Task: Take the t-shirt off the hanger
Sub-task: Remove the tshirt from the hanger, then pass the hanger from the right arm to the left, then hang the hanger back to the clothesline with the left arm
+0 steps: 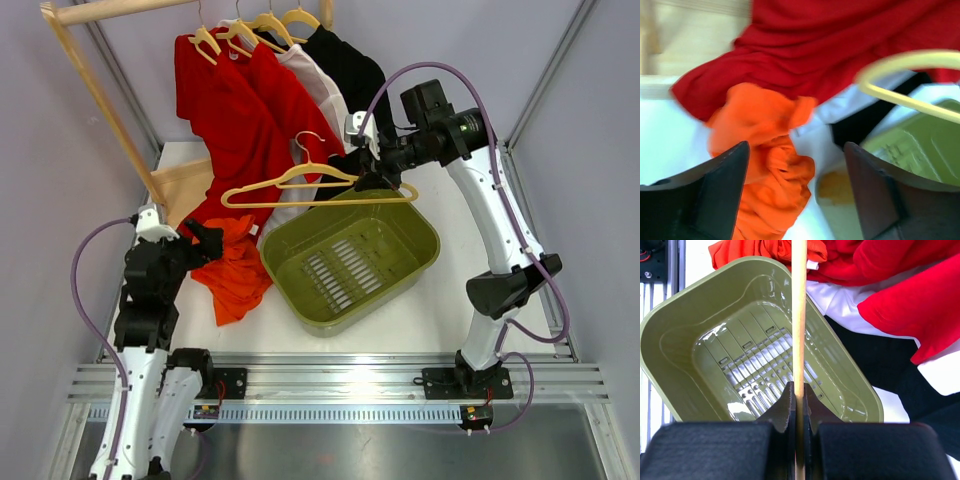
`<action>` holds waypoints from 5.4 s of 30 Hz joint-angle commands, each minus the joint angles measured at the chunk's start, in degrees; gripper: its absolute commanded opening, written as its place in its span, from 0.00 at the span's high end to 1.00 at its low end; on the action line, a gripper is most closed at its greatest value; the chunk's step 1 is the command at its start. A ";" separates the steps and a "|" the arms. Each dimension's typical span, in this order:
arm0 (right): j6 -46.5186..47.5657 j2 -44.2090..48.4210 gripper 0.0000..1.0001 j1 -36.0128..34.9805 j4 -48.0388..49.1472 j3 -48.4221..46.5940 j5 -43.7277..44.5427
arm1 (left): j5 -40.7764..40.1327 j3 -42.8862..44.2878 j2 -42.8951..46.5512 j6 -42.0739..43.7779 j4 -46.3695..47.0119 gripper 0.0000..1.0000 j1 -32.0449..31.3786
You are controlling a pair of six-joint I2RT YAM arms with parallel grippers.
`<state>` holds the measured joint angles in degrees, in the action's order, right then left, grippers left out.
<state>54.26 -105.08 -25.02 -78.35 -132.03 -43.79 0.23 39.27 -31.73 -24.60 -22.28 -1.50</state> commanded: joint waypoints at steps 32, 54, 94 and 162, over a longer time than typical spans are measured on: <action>19.30 5.75 1.00 -11.55 -15.26 7.83 -0.15 | 48.90 8.19 2.98 41.65 -5.31 0.02 -0.17; 21.50 8.75 1.00 -11.46 -14.99 13.99 -3.40 | 60.85 6.00 1.49 39.98 -3.12 0.65 -0.44; 12.02 3.91 0.58 -11.46 -10.08 12.32 -4.90 | 58.31 6.35 0.17 28.03 -4.69 1.00 -1.93; -23.06 30.90 0.01 12.27 44.42 61.89 -13.25 | -15.00 62.15 -46.58 9.22 1.98 1.00 8.44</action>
<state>30.61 -75.55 -13.41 -34.72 -70.37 -54.98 -15.16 96.31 -77.12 -15.29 -25.96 6.17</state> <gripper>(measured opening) 0.993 0.038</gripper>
